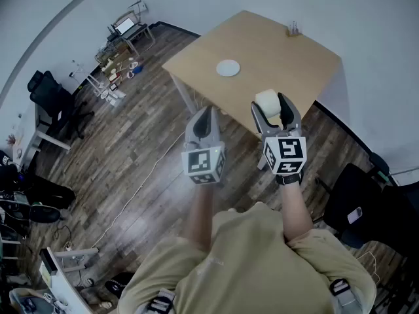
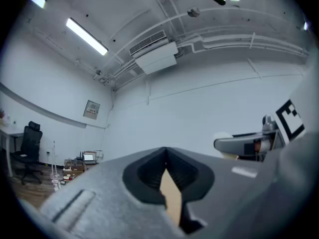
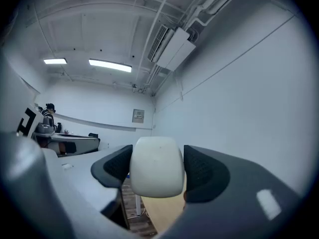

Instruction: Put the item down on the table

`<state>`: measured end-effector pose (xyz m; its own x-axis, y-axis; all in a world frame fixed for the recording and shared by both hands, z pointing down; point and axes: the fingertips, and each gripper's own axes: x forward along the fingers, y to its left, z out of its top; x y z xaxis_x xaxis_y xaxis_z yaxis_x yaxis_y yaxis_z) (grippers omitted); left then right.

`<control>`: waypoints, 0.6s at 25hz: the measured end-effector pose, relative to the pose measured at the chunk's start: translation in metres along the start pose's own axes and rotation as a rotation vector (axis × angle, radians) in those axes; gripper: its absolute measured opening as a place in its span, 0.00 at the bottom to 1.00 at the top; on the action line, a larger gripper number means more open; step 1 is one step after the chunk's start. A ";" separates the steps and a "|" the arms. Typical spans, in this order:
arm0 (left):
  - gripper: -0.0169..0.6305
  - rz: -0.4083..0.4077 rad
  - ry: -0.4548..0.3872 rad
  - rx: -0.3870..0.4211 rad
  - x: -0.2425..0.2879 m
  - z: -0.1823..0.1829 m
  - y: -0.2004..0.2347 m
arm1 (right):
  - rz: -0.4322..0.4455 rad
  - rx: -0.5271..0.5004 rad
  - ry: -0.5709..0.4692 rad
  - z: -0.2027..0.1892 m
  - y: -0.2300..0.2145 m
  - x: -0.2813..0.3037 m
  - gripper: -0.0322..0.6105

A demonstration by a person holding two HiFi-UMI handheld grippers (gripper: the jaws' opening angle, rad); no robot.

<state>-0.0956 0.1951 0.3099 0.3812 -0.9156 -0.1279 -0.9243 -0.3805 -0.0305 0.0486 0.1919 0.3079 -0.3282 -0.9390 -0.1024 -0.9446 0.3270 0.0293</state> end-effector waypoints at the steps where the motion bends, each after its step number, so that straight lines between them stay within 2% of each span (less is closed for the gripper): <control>1: 0.03 0.002 0.003 0.002 -0.006 0.000 0.002 | 0.000 0.003 0.001 0.000 0.005 -0.002 0.55; 7: 0.03 0.009 0.010 0.000 -0.041 -0.002 0.030 | -0.004 0.031 0.019 -0.007 0.051 -0.007 0.55; 11: 0.03 0.030 0.033 0.000 -0.058 -0.025 0.044 | 0.012 0.031 0.050 -0.025 0.081 -0.010 0.55; 15: 0.03 -0.005 0.077 0.012 -0.055 -0.046 0.048 | 0.023 0.018 0.075 -0.031 0.091 0.004 0.55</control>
<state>-0.1603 0.2215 0.3615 0.3860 -0.9211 -0.0515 -0.9223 -0.3841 -0.0431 -0.0390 0.2143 0.3411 -0.3499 -0.9364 -0.0274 -0.9368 0.3497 0.0132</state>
